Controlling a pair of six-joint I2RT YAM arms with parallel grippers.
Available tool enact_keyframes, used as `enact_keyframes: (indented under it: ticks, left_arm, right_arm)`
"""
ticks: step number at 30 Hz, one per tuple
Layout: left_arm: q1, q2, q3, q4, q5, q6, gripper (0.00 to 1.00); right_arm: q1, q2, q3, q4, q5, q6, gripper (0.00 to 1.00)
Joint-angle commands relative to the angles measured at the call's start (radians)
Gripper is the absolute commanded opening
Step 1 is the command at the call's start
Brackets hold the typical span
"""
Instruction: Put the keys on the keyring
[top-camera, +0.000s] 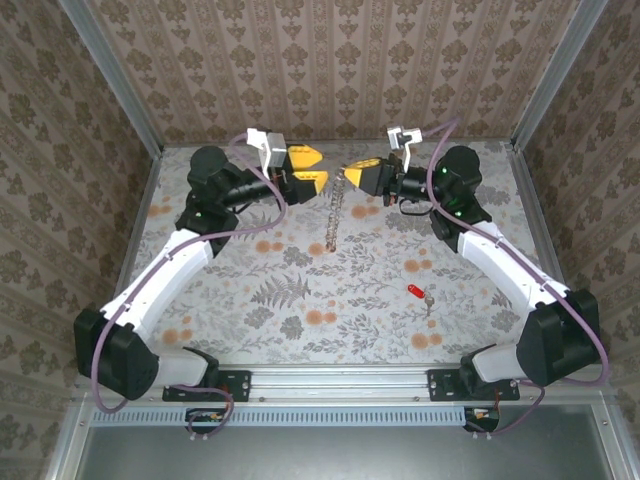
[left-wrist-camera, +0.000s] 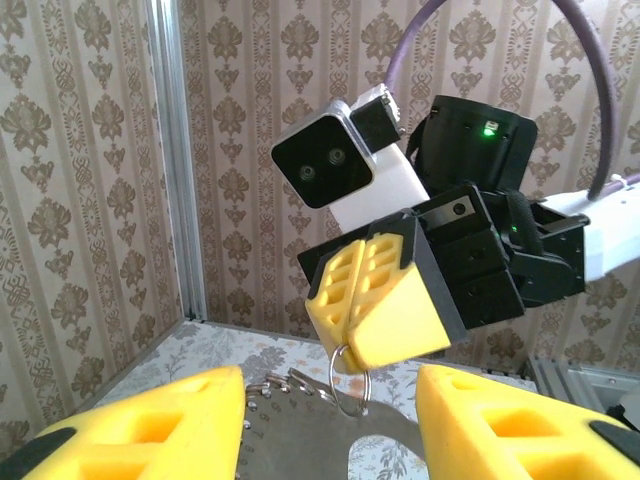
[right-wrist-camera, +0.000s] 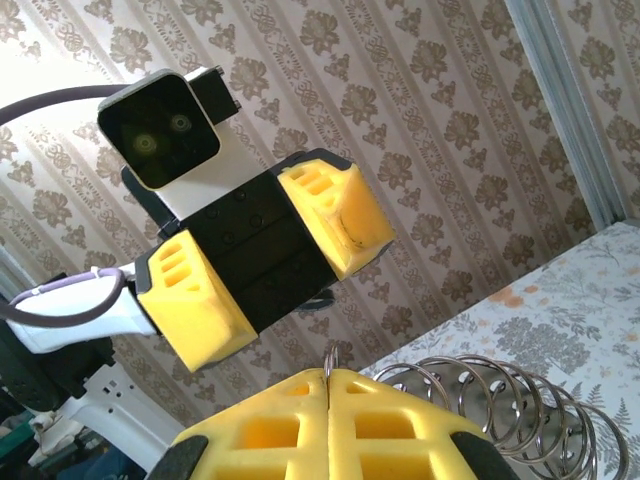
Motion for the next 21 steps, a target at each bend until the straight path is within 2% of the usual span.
enact_keyframes:
  ticks: [1, 5, 8, 18, 21]
  left_arm:
    - [0.008, -0.008, 0.060, -0.070, 0.110, 0.033, 0.46]
    - [0.002, 0.022, 0.112, -0.126, 0.192, 0.033, 0.39]
    - [-0.005, 0.043, 0.128, -0.141, 0.214, 0.035, 0.39]
    - [-0.015, 0.076, 0.139, -0.153, 0.186, 0.036, 0.39]
    - [-0.017, 0.090, 0.138, -0.126, 0.180, 0.001, 0.39]
  right_arm:
    - [-0.007, 0.002, 0.069, 0.010, -0.066, -0.027, 0.00]
    - [-0.008, 0.037, 0.094, 0.006, -0.091, -0.024, 0.00]
    - [-0.007, 0.045, 0.100, 0.008, -0.097, -0.023, 0.00]
    - [-0.007, 0.044, 0.091, 0.020, -0.102, -0.021, 0.00]
    - [-0.008, 0.042, 0.088, 0.027, -0.099, -0.021, 0.00]
